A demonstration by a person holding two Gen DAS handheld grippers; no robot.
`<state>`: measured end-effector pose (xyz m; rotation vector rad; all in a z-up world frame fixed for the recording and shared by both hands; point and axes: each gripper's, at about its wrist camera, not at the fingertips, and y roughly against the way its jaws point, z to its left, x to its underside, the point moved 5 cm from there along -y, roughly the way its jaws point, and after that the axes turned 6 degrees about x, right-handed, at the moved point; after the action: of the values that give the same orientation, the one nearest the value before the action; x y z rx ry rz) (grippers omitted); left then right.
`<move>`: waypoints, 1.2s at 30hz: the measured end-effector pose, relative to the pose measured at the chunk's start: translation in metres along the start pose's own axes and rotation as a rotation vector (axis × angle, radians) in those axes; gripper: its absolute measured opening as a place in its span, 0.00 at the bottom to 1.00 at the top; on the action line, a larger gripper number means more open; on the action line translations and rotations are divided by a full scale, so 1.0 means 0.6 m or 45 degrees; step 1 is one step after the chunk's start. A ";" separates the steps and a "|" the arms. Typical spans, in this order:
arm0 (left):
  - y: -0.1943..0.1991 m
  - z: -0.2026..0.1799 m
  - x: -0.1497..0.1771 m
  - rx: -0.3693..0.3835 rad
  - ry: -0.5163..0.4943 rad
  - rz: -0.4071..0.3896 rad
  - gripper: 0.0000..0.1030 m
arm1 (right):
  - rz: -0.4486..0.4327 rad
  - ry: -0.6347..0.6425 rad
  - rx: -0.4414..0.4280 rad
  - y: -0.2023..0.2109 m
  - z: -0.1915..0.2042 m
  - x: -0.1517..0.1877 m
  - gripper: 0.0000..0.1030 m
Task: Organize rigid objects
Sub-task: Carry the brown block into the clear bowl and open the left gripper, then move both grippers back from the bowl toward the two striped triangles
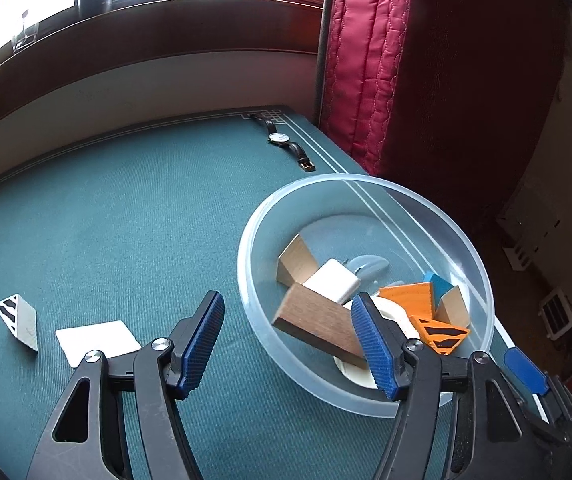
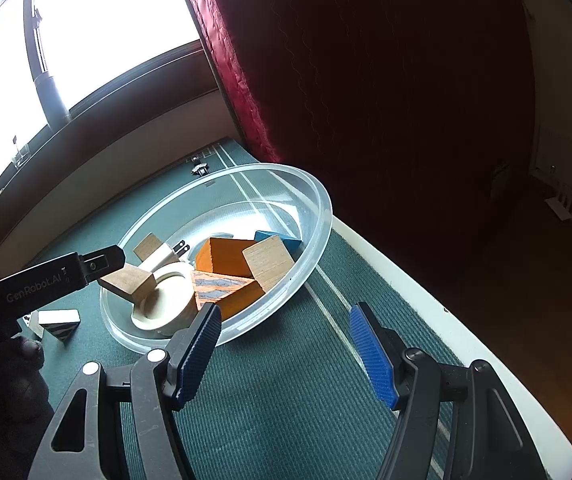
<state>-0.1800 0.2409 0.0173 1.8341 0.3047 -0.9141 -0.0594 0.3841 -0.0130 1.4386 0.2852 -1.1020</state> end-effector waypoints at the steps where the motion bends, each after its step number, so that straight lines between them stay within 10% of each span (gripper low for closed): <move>1: 0.002 0.004 0.002 -0.003 0.005 -0.001 0.65 | 0.000 0.001 0.000 0.000 0.000 0.000 0.68; 36: 0.016 -0.013 0.060 0.005 -0.038 0.084 0.66 | 0.000 0.005 -0.003 0.001 0.000 0.001 0.68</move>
<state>-0.1464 0.2365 -0.0002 1.8218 0.2229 -0.8960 -0.0585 0.3834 -0.0129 1.4386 0.2890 -1.0983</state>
